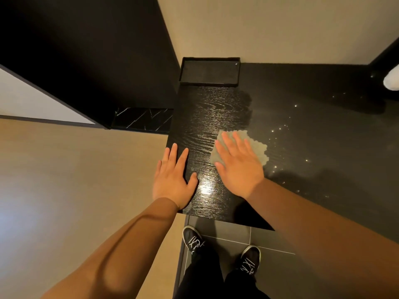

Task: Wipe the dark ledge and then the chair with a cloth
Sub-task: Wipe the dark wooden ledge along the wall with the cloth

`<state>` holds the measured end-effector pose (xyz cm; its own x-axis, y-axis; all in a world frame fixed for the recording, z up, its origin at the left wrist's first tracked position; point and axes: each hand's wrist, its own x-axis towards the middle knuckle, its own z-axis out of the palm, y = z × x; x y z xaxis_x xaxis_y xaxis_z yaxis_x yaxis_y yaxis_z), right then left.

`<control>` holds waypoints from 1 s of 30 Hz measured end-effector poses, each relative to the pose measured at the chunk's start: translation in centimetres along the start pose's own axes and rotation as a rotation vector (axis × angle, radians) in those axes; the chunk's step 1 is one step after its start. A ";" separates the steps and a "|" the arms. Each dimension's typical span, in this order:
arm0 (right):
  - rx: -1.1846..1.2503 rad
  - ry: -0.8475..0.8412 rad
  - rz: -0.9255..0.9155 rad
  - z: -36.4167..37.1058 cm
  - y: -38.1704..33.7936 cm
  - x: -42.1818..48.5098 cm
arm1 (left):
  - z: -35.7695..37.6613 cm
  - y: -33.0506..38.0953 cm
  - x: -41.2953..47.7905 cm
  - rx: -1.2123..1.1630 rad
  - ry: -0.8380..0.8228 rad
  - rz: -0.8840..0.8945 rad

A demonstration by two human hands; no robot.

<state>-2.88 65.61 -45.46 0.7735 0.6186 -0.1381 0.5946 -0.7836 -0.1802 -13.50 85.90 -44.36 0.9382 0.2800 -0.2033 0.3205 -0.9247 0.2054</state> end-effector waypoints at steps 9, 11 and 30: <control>-0.019 -0.031 -0.091 -0.8 2.9 1.1 | 0.0 -0.1 0.2 0.000 -0.006 0.005; -0.005 -0.016 0.053 -0.9 2.6 1.9 | 0.0 0.0 0.2 0.005 -0.001 0.002; -0.009 0.055 -0.199 1.6 0.3 -5.0 | 0.0 -0.1 0.1 0.005 0.000 0.002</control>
<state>-6.89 62.41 -46.37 0.6511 0.7575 -0.0472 0.7387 -0.6467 -0.1900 -13.48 86.04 -44.44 0.9389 0.2784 -0.2025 0.3181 -0.9264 0.2014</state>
